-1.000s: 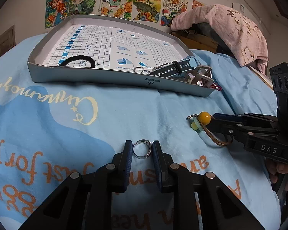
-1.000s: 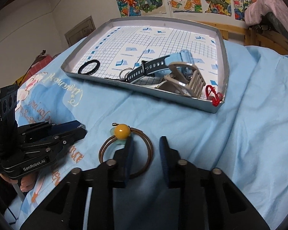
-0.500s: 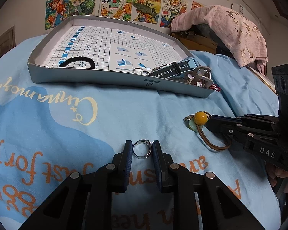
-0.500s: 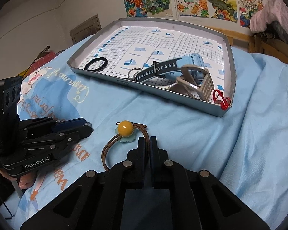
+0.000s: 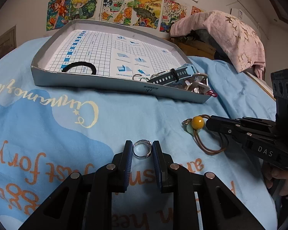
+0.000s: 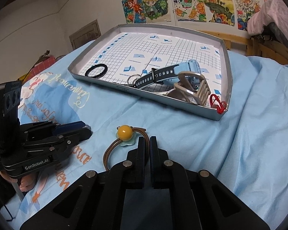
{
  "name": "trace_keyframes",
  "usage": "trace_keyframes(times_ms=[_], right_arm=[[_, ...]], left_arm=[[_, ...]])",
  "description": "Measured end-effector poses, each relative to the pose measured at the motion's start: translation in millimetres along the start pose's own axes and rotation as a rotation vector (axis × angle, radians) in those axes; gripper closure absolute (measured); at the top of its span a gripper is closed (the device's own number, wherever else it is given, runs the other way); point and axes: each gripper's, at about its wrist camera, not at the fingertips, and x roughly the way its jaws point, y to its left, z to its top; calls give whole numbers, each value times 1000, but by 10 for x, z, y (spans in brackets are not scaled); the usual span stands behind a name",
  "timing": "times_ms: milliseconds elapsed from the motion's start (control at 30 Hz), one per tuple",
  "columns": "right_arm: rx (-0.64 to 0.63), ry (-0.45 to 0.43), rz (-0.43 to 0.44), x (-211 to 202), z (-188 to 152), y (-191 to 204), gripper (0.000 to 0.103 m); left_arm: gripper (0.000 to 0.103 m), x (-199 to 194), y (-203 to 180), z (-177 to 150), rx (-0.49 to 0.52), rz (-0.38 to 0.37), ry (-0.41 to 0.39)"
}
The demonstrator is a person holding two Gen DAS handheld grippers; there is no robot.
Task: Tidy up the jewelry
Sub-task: 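Carry the ring and bracelet over the grey tray with both tools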
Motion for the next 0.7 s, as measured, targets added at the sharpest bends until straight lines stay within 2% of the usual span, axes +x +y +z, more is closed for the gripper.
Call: trace_keyframes(times_ms=[500, 700], right_arm=[[36, -128, 27, -238, 107, -62, 99], [69, -242, 53, -309, 428, -113, 99]], left_arm=[[83, -286, -107, 348, 5, 29, -72], [83, -298, 12, 570, -42, 68, -96]])
